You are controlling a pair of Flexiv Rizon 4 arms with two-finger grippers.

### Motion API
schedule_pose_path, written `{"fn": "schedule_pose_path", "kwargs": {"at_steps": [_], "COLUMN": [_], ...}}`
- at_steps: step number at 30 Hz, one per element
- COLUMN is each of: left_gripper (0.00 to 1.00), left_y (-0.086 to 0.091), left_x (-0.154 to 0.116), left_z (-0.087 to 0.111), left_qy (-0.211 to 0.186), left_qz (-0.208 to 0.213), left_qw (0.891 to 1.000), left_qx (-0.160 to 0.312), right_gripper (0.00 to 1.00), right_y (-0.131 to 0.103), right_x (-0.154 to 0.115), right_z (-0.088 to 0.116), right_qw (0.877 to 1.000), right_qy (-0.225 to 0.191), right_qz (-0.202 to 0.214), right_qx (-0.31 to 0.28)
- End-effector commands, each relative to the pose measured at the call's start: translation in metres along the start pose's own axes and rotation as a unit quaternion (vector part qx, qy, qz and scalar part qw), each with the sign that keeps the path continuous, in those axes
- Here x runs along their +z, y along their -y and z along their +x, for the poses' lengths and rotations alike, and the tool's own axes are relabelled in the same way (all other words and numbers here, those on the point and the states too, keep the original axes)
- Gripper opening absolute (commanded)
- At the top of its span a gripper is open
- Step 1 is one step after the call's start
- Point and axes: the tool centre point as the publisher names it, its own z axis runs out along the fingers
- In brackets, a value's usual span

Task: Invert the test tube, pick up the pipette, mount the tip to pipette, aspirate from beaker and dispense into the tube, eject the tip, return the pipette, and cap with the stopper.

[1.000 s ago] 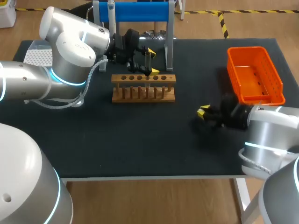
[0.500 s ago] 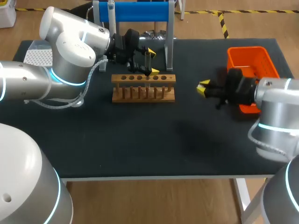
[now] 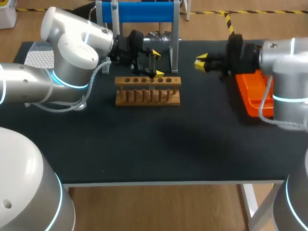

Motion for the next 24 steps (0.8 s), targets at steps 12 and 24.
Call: {"fn": "schedule_pose_path", "kwargs": {"at_steps": [12, 24], "left_gripper": [1.0, 1.0], "left_y": [0.0, 0.0], "left_x": [0.0, 0.0], "left_z": [-0.001, -0.001], "left_qy": [-0.001, -0.001], "left_qz": [-0.001, -0.001], "left_qw": [1.0, 1.0], "left_qx": [0.0, 0.0], "right_gripper": [0.0, 0.0], "right_y": [-0.044, -0.063], "right_x": [0.053, 0.083], "right_z": [-0.024, -0.02], "right_qw": [0.987, 0.979], "right_qy": [-0.154, -0.191], "right_qz": [0.041, 0.059], "right_qx": [-0.019, -0.029]}}
